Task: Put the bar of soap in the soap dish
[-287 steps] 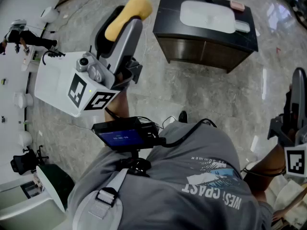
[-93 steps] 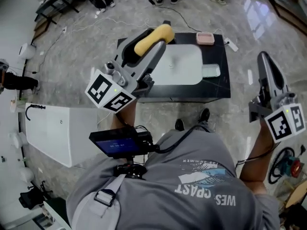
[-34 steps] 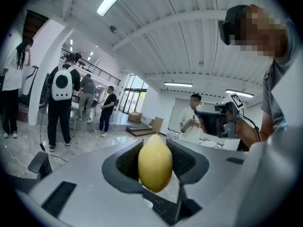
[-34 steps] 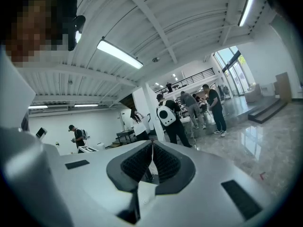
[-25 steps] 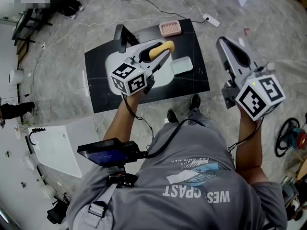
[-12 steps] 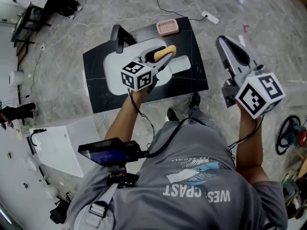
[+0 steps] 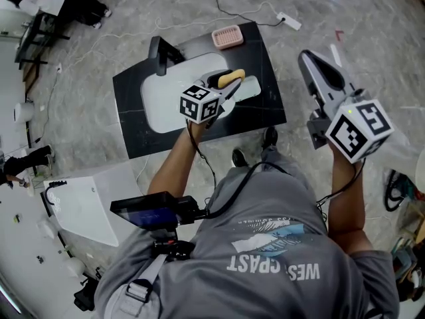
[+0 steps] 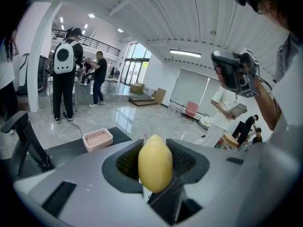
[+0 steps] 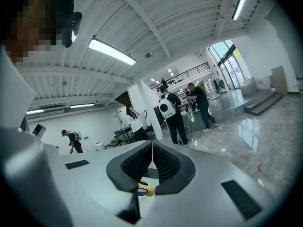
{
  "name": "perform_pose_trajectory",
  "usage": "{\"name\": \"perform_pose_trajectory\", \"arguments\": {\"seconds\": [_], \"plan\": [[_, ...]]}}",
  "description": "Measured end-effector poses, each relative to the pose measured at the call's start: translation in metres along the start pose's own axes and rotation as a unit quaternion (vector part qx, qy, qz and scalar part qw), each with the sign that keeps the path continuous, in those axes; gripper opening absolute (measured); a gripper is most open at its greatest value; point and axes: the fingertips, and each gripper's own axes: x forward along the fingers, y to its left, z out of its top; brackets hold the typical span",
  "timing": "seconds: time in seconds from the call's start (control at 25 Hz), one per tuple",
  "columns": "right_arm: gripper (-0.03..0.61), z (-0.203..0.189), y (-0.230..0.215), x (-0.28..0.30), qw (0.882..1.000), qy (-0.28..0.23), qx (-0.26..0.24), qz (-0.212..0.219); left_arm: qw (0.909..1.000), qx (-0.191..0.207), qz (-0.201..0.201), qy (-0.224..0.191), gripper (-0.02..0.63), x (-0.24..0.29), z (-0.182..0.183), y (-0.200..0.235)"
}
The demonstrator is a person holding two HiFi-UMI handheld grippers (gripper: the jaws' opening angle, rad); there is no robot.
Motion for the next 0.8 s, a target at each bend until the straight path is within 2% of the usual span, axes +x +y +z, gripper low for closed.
{"name": "perform_pose_trajectory", "arguments": {"seconds": [0.48, 0.64, 0.8], "plan": [[0.006, -0.015, -0.012, 0.008, 1.000, 0.020, 0.006, 0.002, 0.9944, 0.057, 0.015, 0.088, 0.156, 0.035, -0.053, 0.009], [0.006, -0.020, -0.017, 0.009, 0.999, 0.033, 0.007, -0.002, 0.9895, 0.086, 0.012, 0.116, 0.156, 0.048, -0.067, 0.008], [0.006, -0.023, -0.022, 0.011, 0.999, 0.037, 0.010, -0.004, 0.9803, 0.136, 0.014, 0.143, 0.156, 0.061, -0.082, 0.010]]}}
